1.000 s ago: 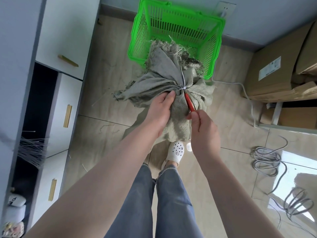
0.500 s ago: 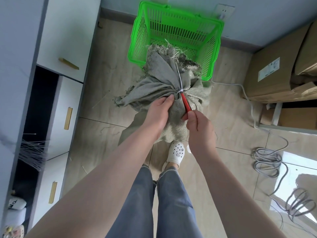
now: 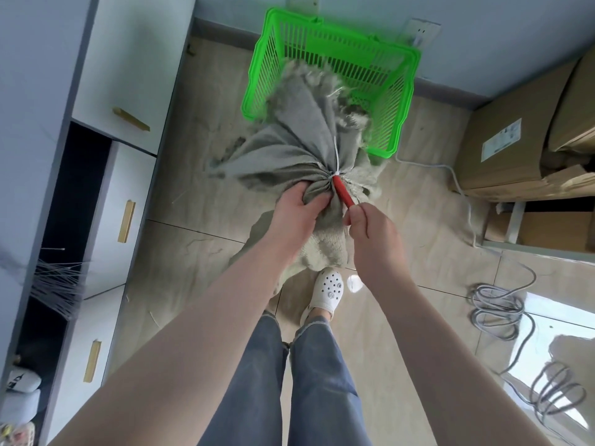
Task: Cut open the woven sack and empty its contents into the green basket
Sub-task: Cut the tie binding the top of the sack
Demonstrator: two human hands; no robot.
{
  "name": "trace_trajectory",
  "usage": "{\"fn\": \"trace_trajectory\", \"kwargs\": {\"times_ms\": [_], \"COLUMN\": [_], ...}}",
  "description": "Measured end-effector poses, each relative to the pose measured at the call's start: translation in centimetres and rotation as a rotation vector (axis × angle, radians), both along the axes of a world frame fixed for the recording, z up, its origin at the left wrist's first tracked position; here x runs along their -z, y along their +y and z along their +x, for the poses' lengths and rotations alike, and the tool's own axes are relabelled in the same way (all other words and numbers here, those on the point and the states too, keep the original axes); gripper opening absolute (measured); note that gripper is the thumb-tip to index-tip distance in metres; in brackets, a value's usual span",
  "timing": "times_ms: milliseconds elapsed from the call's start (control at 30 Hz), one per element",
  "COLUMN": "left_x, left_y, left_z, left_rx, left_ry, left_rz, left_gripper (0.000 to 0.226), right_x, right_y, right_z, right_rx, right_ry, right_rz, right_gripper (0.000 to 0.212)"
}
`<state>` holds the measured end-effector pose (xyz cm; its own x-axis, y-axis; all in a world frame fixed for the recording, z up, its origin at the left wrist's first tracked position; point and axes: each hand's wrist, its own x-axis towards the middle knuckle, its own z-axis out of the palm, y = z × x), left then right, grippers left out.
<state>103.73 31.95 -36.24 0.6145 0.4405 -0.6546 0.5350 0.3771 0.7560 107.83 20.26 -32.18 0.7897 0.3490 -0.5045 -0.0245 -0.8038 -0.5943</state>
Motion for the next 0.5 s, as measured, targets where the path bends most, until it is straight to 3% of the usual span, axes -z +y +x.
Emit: {"fn": "trace_trajectory", "kwargs": {"times_ms": [233,500], "left_x": [0.4,0.2], "left_y": [-0.2,-0.5], "left_z": [0.4,1.2], "left_rx": [0.215,0.201], "left_ry": [0.064,0.119], "left_rz": [0.313,0.483], "left_gripper": [0.013,0.021], "right_x": [-0.4,-0.7], "right_y": [-0.6,0.8], "right_z": [-0.1,1.0], "right_rx": [0.044,-0.229], "right_ry": [0.029,-0.158], "right_rz": [0.004,-0.349], "right_gripper": [0.032,0.026]}}
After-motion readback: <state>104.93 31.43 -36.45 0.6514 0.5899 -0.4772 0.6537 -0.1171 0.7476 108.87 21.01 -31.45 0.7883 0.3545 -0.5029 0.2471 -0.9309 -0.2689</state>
